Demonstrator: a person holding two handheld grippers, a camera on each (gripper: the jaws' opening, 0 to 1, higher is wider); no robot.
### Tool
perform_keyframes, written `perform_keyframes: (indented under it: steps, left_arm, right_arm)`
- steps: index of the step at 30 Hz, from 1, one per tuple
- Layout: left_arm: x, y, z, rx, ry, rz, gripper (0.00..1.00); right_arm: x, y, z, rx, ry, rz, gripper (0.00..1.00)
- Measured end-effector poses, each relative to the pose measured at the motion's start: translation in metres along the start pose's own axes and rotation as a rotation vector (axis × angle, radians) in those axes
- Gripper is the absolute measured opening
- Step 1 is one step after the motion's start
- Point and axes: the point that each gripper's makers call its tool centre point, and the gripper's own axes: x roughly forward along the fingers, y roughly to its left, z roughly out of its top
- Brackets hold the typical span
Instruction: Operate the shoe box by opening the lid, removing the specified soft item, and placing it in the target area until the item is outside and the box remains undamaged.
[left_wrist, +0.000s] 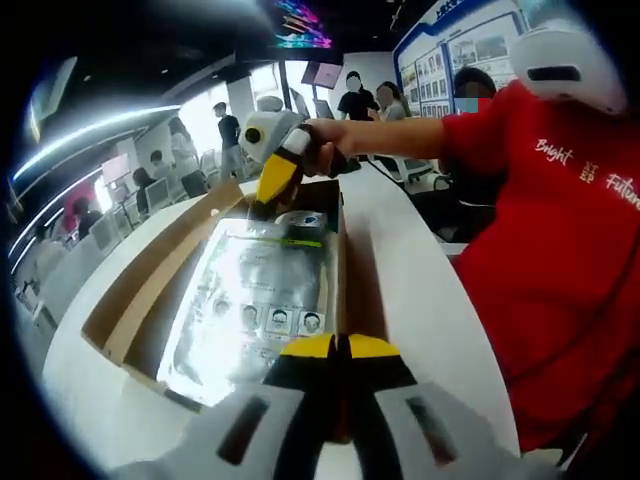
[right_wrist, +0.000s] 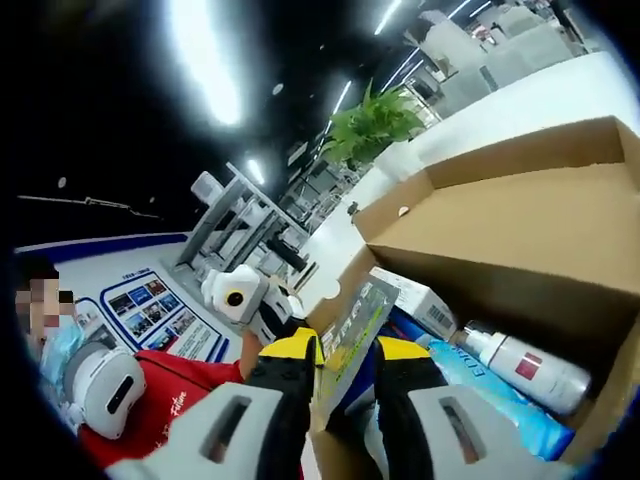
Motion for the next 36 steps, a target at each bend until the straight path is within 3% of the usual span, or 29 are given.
perform_keyframes:
  steps: [2, 6, 12, 15, 24, 36]
  left_arm:
    - [0.000, 0.000, 0.000, 0.002, -0.001, 0.002, 0.02]
    - [0.000, 0.000, 0.000, 0.009, -0.001, -0.001, 0.02]
    - [0.000, 0.001, -0.001, 0.007, -0.003, 0.005, 0.02]
    - [0.000, 0.001, -0.001, -0.001, 0.003, 0.001, 0.02]
    - [0.000, 0.000, -0.001, 0.009, -0.001, 0.013, 0.02]
    - [0.000, -0.001, -0.001, 0.019, -0.004, 0.011, 0.03]
  right_arm:
    - [0.004, -0.002, -0.004, -0.022, 0.031, -0.010, 0.22]
    - [0.004, 0.007, 0.004, 0.016, -0.005, 0.021, 0.22]
    - [0.009, 0.002, 0.002, 0.045, -0.006, 0.002, 0.22]
    - [0.015, -0.003, -0.007, 0.093, 0.026, -0.022, 0.22]
    - [0.027, 0.005, -0.014, 0.129, 0.024, -0.024, 0.21]
    - [0.031, -0.004, -0.004, 0.150, 0.031, -0.042, 0.17]
